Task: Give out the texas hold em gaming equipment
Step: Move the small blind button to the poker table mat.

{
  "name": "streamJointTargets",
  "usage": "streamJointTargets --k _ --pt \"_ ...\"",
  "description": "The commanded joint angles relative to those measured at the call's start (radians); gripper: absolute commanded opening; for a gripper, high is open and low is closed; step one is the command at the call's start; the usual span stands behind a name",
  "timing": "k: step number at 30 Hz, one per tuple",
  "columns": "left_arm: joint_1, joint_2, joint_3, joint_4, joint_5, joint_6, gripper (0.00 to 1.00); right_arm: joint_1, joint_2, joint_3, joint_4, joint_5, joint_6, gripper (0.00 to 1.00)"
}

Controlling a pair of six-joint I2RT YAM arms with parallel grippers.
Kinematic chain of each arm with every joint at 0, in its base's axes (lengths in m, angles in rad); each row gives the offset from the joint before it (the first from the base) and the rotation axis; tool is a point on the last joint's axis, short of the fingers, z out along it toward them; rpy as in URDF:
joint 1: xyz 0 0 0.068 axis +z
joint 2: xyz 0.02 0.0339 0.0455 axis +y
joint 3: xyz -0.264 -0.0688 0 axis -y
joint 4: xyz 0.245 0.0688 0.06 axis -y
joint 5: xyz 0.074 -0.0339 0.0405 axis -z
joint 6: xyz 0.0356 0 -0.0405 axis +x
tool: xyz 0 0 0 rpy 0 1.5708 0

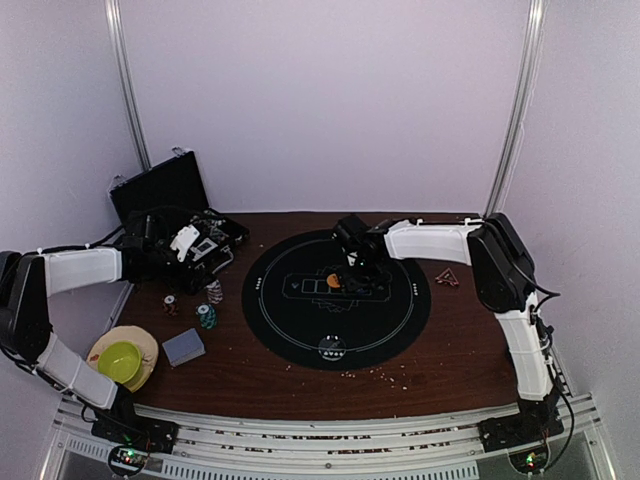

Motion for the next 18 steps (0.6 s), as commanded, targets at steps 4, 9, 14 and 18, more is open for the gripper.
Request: streamJointTargets --k 4,9,14,18 --pt "-0.004 0.004 0.005 0.034 0.012 -0.004 0.98 -0.027 0.04 0.006 -0.032 -0.037 -0.027 0.75" --pt "-0.002 0.01 0.008 0.034 0.012 -0.004 0.98 -0.028 0.066 0.014 -0.039 -0.087 -0.049 0.72" --pt "-0.003 0.006 0.006 0.035 0.009 -0.004 0.98 -0.028 0.077 0.004 -0.039 -0.108 -0.056 0.68" --pt "-0.002 0.008 0.006 0.036 0.008 -0.004 0.98 -0.028 0.081 -0.011 -0.032 -0.123 -0.058 0.67"
